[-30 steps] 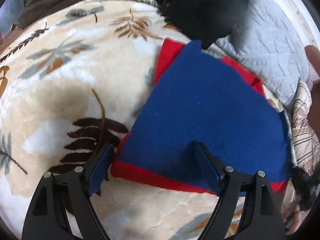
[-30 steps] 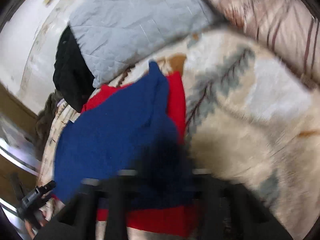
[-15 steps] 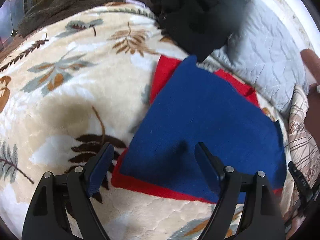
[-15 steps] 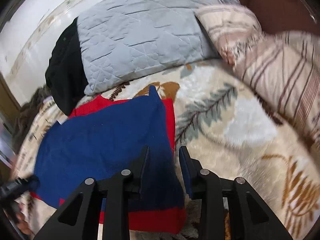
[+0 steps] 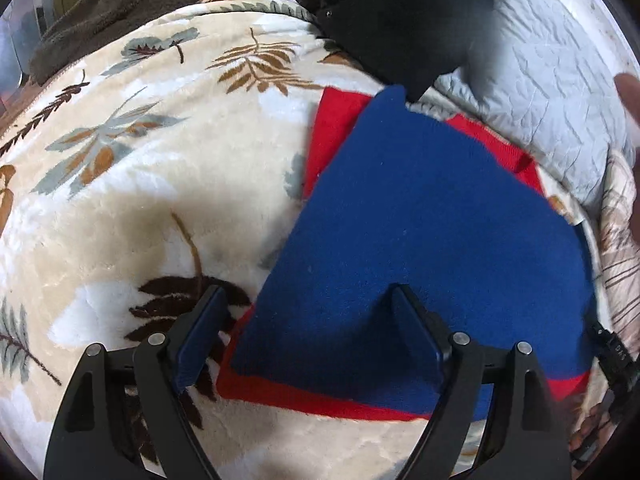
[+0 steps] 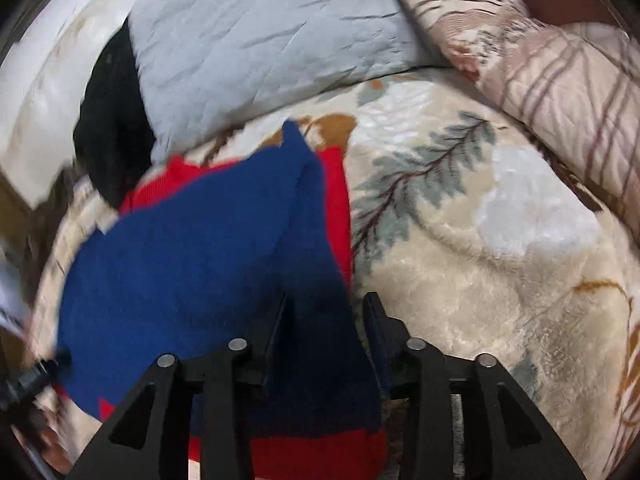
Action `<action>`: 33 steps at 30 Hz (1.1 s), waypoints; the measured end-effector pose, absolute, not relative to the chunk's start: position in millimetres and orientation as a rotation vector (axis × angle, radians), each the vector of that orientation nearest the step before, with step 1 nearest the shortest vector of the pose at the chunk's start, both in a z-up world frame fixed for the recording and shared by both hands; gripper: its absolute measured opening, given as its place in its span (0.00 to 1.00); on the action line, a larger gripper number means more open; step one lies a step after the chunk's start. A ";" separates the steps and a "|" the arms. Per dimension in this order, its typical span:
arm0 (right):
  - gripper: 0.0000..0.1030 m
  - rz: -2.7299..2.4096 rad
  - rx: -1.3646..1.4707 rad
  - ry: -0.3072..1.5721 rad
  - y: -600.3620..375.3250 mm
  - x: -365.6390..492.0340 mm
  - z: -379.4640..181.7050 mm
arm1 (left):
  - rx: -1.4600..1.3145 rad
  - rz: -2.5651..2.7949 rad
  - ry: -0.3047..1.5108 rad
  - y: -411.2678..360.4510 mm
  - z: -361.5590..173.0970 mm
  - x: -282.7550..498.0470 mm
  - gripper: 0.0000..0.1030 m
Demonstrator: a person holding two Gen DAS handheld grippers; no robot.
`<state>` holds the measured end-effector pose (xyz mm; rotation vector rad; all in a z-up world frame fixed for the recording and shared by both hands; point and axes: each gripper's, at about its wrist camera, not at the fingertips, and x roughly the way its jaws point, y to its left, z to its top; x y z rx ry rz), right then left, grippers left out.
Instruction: Fold small clothes
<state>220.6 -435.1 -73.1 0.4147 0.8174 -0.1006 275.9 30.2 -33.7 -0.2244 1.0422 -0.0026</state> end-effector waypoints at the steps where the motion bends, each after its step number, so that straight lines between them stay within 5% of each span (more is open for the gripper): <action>1: 0.40 -0.099 0.404 0.794 -433.2 218.2 -66.3 | -0.244 -0.014 1.024 32.5 -29.7 275.0 0.83; 16: 0.43 0.007 0.234 0.688 -366.7 205.8 -32.7 | -0.326 0.025 1.049 63.9 -27.5 288.1 0.83; 25: 0.58 0.318 0.050 0.744 -227.9 199.6 -34.4 | -0.511 -0.025 1.117 111.9 -25.8 298.5 0.83; 33: 0.69 0.493 -0.411 0.723 -84.3 186.7 -56.6 | -0.477 -0.165 1.237 130.8 -25.1 334.6 0.83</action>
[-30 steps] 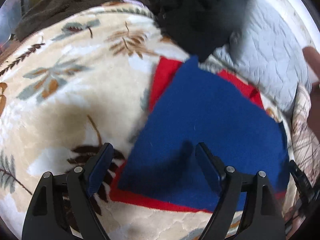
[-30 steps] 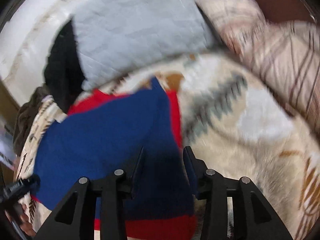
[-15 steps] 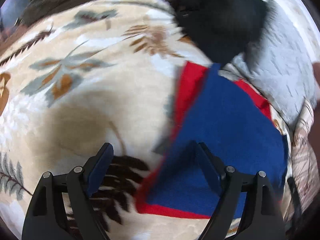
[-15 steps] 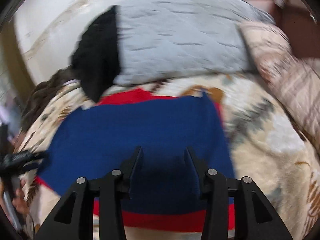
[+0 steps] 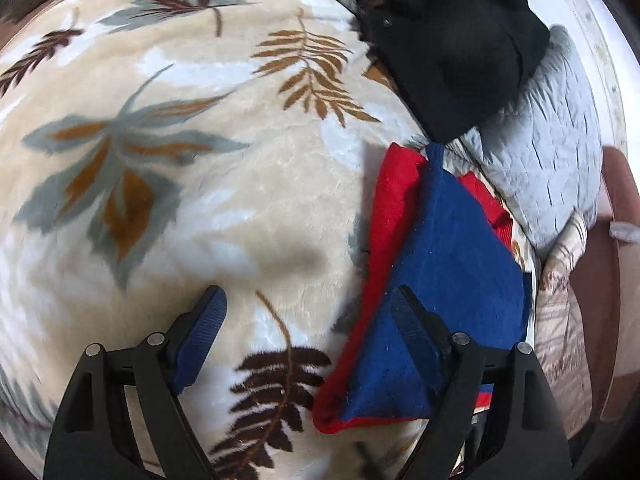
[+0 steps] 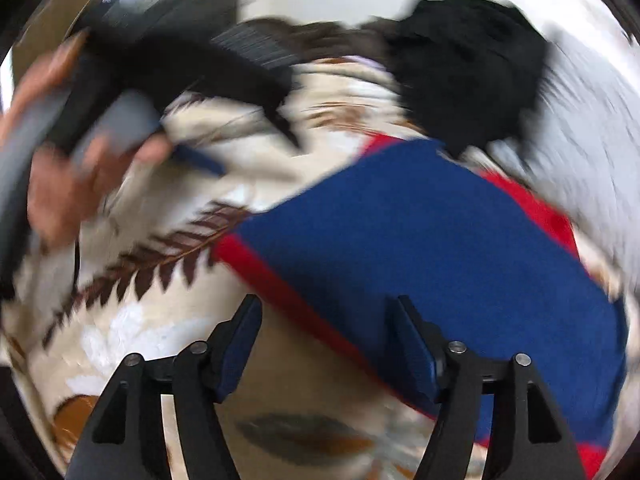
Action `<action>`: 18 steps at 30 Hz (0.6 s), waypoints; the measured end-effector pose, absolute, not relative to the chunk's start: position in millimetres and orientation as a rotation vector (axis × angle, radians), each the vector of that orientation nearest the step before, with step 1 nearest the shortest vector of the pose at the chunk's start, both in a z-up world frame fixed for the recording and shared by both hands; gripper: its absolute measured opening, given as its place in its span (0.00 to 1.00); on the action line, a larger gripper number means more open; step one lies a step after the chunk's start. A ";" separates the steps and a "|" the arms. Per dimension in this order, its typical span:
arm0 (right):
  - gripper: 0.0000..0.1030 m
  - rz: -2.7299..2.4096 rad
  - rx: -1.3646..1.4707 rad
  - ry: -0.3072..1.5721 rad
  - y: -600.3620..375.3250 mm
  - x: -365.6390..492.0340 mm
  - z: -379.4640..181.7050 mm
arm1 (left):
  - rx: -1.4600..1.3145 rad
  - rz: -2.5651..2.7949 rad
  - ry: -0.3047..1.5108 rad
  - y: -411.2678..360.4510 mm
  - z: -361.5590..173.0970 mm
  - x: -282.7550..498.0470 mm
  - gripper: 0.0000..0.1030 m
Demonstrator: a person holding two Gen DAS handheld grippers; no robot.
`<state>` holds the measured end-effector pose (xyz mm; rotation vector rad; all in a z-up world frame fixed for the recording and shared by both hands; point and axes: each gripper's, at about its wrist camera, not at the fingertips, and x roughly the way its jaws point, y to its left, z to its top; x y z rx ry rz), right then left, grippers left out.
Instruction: Fold small clothes
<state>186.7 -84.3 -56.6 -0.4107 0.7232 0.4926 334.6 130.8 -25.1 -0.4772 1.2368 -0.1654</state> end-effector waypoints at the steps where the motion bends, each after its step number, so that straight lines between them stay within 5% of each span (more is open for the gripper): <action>1: 0.70 0.494 -0.483 0.709 -70.7 184.0 -61.5 | -0.466 -0.186 1.251 129.3 -24.8 340.2 0.83; 7: 0.61 0.356 -0.711 0.579 -33.2 188.4 -80.5 | -0.512 -0.309 1.322 121.7 -31.6 368.5 0.83; 9: 0.12 0.333 -0.705 0.567 -35.8 193.2 -80.0 | -0.569 -0.348 1.347 120.0 -37.4 377.9 0.82; 18: 0.11 0.356 -0.576 0.457 -66.5 179.5 -48.4 | -0.634 -0.425 1.372 74.4 -51.6 416.1 0.84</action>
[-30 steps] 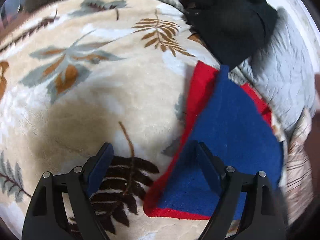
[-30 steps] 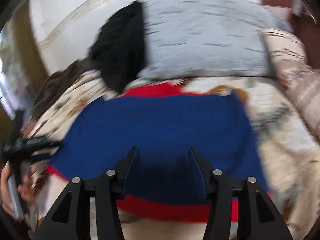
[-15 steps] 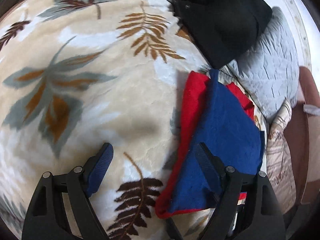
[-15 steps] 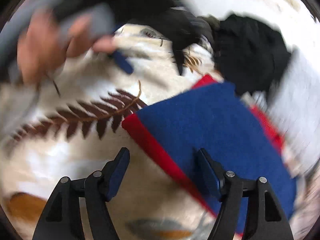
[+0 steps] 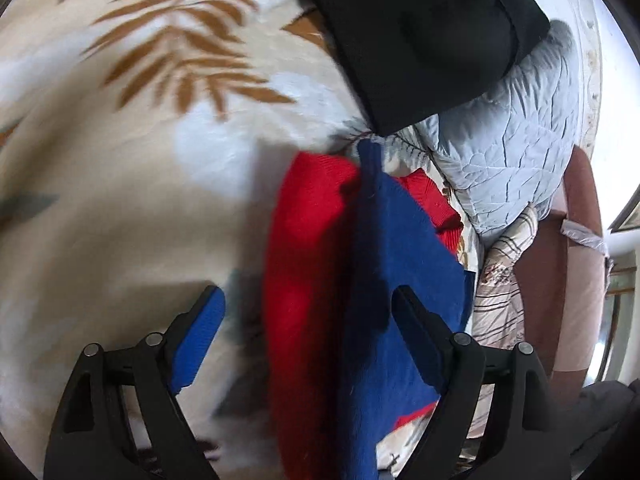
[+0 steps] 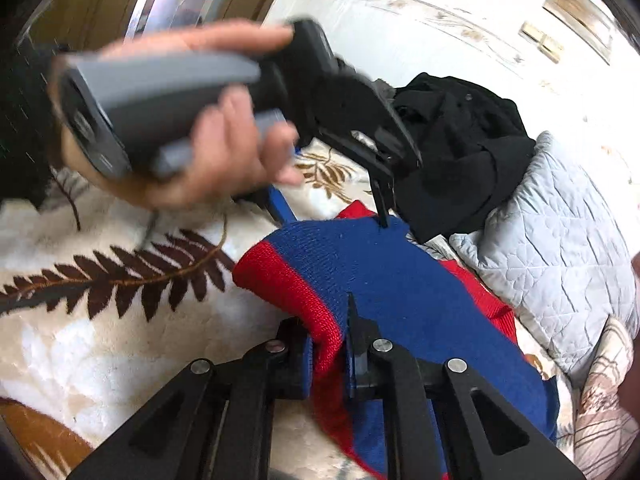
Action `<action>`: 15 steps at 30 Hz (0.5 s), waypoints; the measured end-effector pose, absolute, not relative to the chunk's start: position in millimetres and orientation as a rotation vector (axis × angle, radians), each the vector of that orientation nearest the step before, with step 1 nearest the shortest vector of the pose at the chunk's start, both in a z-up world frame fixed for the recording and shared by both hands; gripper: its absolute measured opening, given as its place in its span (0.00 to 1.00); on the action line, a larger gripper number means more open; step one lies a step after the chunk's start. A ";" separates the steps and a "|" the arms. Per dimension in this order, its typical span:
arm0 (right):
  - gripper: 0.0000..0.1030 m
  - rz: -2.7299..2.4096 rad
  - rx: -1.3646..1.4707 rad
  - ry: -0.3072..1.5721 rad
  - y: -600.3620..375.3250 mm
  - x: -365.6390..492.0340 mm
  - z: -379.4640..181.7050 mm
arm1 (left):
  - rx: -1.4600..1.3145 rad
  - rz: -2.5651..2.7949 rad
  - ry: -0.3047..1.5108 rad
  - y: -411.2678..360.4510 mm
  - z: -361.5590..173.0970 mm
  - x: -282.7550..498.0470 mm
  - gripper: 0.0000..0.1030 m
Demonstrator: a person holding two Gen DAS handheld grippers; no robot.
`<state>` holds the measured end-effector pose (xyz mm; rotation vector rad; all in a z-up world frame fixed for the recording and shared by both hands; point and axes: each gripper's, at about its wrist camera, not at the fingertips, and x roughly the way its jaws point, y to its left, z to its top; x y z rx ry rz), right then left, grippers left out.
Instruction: Fold small clothes
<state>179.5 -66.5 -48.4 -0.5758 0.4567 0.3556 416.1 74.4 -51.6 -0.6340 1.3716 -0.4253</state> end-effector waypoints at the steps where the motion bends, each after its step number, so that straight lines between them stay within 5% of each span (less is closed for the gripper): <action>1: 0.11 0.361 -0.559 0.460 -69.4 181.1 -47.3 | -0.604 -0.430 1.371 66.0 -49.9 418.7 0.84; 4: 0.11 0.374 -0.528 0.465 -73.6 181.6 -46.6 | -0.532 -0.452 1.372 47.7 -46.4 419.9 0.80; 6: 0.11 0.383 -0.504 0.469 -78.6 184.5 -46.7 | -0.471 -0.456 1.368 35.7 -42.8 418.5 0.45; 7: 0.11 0.387 -0.490 0.471 -80.4 184.4 -46.0 | -0.445 -0.446 1.373 32.4 -41.7 418.3 0.19; 15: 0.11 0.402 -0.296 0.485 -122.3 176.7 -24.2 | -0.483 -0.459 1.278 13.4 3.7 399.4 0.16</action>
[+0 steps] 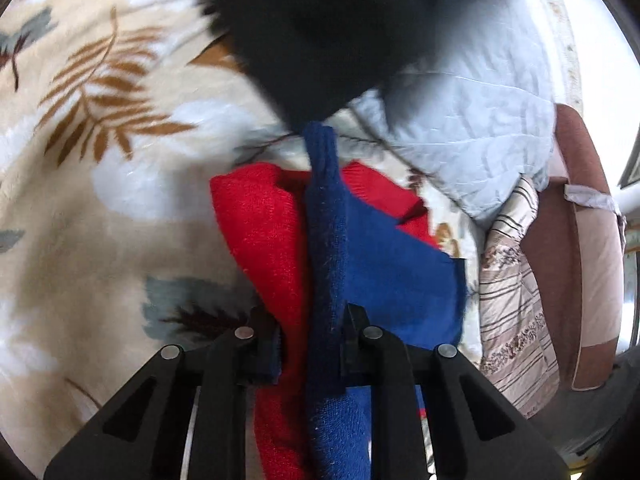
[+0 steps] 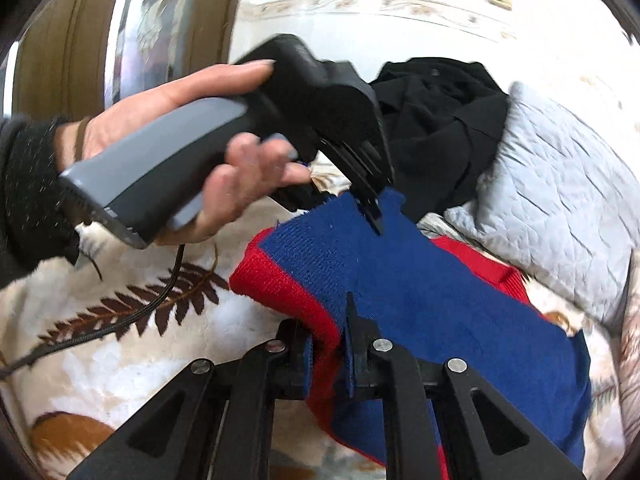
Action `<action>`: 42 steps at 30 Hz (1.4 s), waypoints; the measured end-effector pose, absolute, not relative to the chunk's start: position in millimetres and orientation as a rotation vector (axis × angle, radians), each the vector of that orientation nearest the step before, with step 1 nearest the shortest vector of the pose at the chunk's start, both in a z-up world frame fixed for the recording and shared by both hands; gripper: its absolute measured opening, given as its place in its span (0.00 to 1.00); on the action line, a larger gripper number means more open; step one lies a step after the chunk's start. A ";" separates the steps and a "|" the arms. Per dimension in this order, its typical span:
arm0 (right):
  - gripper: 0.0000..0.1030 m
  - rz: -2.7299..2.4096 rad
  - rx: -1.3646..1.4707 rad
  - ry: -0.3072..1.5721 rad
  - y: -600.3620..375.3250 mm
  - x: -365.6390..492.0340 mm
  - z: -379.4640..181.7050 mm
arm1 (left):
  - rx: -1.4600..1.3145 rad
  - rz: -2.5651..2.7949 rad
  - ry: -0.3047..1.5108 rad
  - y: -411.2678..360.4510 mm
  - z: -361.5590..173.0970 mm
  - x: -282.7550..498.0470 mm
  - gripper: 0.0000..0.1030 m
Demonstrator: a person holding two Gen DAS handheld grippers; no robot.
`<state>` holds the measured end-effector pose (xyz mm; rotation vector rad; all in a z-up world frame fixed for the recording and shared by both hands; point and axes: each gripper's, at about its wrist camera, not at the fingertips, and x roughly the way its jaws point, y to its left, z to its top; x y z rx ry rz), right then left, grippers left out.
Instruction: Fold small clothes
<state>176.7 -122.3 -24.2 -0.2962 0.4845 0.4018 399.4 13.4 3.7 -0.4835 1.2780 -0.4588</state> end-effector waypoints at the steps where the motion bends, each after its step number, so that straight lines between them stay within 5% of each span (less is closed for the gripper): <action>1: 0.11 0.399 -0.272 0.484 -129.6 174.9 -20.6 | -0.473 -0.465 1.268 6.8 11.6 396.5 0.16; 17: 0.11 0.340 0.377 0.504 -304.6 155.1 -7.8 | -0.271 -0.525 1.199 -139.9 81.1 364.8 0.16; 32: 0.10 0.275 0.918 0.621 -427.4 148.8 -74.9 | -0.041 -0.515 1.328 -294.8 -0.1 361.2 0.16; 42: 0.27 0.157 1.002 0.688 -447.7 145.7 -84.9 | -0.273 -0.588 1.230 -239.4 39.4 363.5 0.45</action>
